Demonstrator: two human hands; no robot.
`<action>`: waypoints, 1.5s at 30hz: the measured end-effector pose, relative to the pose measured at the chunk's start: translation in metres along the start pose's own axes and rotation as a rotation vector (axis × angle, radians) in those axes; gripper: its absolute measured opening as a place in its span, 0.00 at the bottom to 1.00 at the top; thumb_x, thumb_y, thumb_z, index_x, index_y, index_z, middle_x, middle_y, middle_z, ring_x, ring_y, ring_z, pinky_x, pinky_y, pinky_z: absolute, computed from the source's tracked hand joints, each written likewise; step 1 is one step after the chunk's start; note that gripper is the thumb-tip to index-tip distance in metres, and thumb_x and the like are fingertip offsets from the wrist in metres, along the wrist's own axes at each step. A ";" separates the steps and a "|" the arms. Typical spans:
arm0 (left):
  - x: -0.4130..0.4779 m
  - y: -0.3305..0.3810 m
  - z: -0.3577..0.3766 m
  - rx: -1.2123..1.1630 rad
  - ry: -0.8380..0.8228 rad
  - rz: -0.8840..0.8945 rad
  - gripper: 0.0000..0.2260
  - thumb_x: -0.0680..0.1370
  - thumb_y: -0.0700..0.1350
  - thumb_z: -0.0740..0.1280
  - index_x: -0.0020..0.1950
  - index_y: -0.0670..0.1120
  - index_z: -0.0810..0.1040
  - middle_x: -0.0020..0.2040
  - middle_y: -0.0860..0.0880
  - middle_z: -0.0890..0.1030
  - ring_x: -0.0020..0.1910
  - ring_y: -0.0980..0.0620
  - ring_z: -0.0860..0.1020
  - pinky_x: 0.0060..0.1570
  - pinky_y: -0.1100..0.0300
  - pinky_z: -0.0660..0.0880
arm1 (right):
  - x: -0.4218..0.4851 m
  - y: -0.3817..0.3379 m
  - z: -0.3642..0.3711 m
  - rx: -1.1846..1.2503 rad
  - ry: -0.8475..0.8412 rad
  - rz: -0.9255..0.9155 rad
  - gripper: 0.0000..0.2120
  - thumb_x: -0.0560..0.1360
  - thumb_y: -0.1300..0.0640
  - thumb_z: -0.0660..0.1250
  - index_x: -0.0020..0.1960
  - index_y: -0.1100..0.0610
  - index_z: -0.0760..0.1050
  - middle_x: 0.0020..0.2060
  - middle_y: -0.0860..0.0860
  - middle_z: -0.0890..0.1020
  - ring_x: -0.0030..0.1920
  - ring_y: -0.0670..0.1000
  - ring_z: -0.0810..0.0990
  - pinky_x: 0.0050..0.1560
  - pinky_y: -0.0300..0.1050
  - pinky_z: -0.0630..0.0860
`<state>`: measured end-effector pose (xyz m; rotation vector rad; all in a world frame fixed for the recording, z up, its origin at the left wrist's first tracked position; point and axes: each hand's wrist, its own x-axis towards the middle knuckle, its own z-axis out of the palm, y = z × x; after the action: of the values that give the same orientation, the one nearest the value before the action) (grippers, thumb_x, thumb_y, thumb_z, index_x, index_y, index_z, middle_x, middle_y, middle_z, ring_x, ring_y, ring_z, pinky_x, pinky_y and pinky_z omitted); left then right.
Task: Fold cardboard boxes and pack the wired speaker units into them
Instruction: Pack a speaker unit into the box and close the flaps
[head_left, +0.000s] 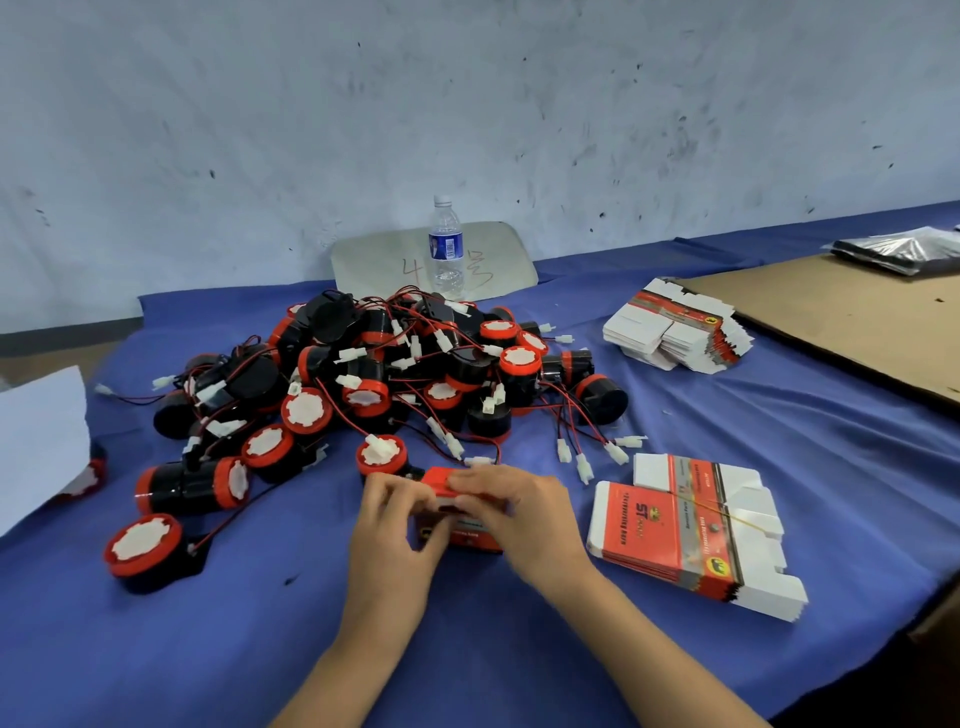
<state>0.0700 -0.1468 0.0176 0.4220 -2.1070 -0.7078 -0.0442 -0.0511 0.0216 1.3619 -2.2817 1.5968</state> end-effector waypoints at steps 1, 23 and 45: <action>0.000 -0.001 0.000 -0.018 0.019 -0.030 0.19 0.67 0.32 0.77 0.44 0.51 0.73 0.47 0.58 0.70 0.46 0.62 0.74 0.43 0.68 0.73 | -0.005 0.002 0.001 -0.016 -0.015 -0.024 0.09 0.73 0.59 0.73 0.53 0.54 0.84 0.52 0.47 0.85 0.57 0.39 0.78 0.59 0.23 0.64; 0.011 -0.024 -0.020 -0.146 -0.140 -0.066 0.13 0.72 0.34 0.73 0.46 0.52 0.84 0.48 0.58 0.81 0.51 0.63 0.78 0.51 0.74 0.72 | -0.012 0.010 -0.010 -0.075 -0.279 -0.145 0.15 0.81 0.58 0.62 0.67 0.53 0.75 0.67 0.44 0.74 0.74 0.43 0.61 0.73 0.37 0.58; 0.002 -0.031 -0.019 -0.109 -0.269 -0.026 0.19 0.71 0.36 0.75 0.58 0.52 0.80 0.61 0.61 0.76 0.58 0.65 0.75 0.58 0.68 0.73 | -0.021 0.004 -0.020 -0.258 -0.311 -0.175 0.21 0.78 0.63 0.64 0.69 0.50 0.72 0.71 0.46 0.68 0.68 0.52 0.69 0.68 0.44 0.63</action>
<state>0.0858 -0.1787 0.0082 0.3081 -2.3026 -0.9337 -0.0424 -0.0223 0.0175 1.7805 -2.3415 1.0597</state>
